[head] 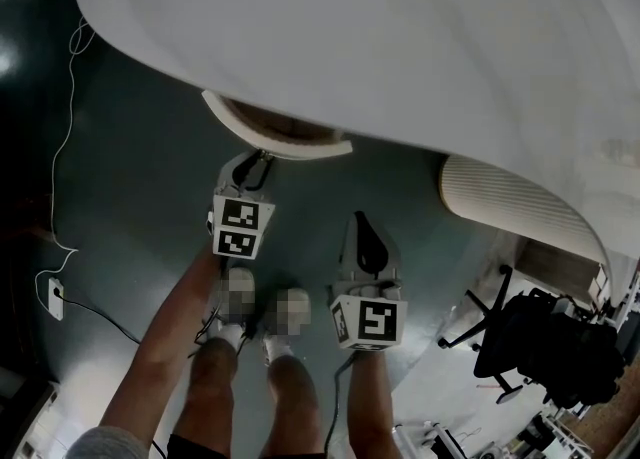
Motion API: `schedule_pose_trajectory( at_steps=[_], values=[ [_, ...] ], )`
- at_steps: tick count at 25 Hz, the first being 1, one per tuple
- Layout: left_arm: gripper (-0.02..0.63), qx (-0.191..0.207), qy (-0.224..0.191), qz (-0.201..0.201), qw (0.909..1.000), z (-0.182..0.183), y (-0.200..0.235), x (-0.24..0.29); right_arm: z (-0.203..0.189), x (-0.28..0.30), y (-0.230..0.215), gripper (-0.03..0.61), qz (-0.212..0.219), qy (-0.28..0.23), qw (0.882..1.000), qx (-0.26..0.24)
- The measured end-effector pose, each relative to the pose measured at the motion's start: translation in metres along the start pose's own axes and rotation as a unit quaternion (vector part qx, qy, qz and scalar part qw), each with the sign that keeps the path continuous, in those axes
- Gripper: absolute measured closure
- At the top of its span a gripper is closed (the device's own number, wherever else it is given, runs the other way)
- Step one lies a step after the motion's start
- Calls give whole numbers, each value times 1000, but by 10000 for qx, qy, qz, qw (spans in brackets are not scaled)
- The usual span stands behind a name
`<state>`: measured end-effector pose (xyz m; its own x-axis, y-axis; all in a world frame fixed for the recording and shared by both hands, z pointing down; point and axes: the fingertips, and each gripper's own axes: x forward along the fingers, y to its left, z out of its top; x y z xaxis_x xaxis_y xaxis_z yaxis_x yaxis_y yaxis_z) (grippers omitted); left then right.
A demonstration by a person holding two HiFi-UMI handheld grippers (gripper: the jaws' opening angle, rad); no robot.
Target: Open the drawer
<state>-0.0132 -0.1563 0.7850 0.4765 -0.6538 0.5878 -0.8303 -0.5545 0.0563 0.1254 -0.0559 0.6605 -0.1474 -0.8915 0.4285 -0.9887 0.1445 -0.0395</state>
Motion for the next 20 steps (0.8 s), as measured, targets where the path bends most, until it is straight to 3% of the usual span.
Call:
schedule_pose_trajectory(
  at_steps=[20],
  values=[
    [505,-93,252,-22,9996,-42,-8,-52,1,-21,31,575,90,18,9999,-112]
  ],
)
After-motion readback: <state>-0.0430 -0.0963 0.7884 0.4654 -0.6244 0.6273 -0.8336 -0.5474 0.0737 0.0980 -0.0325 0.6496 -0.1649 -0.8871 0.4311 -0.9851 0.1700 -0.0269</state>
